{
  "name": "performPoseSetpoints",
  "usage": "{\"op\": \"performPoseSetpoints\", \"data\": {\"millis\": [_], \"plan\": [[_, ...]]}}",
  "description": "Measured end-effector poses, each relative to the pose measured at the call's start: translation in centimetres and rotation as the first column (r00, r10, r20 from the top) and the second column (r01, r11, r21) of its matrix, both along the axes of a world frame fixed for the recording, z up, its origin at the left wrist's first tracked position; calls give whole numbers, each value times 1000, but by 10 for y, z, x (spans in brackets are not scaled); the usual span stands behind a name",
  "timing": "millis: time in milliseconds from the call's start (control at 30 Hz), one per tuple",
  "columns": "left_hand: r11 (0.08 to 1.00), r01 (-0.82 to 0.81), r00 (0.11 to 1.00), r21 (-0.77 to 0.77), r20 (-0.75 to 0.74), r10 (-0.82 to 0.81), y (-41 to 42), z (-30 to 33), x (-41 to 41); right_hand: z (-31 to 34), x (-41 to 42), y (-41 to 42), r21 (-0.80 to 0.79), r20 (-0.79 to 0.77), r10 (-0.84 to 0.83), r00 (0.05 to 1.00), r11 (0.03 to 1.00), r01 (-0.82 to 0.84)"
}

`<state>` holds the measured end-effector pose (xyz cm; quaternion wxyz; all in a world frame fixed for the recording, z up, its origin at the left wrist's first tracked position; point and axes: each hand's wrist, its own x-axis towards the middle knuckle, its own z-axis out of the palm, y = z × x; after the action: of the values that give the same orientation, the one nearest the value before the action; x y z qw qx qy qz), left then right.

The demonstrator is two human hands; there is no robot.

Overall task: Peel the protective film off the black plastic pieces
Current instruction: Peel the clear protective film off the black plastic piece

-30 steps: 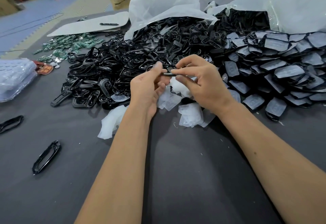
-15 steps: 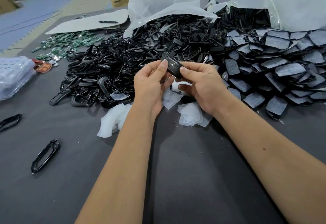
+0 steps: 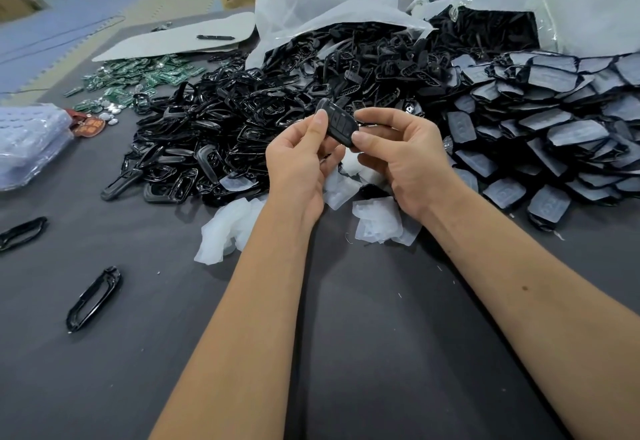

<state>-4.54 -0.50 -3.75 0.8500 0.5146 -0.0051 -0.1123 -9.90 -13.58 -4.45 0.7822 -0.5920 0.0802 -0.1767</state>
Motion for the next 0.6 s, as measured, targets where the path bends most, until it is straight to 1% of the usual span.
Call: {"op": "performPoseSetpoints", "data": {"millis": [100,267,433,600], "plan": [[999,22,1000,35,18,-23,0,1,-1,1,1,0,-5,23,-7,1000,1000,7],[991,34,995,131,90,-46,-3,2,-5,3,-1,-1,10,61,21,998,1000,-22],[996,-20,996,90,84,13,-7,5,-8,3,-2,1,75,69,13,998,997,-18],[998,-20,1000,54,15,19,-7,3,-6,1,0,5,149,-40,2,999,989,5]]}}
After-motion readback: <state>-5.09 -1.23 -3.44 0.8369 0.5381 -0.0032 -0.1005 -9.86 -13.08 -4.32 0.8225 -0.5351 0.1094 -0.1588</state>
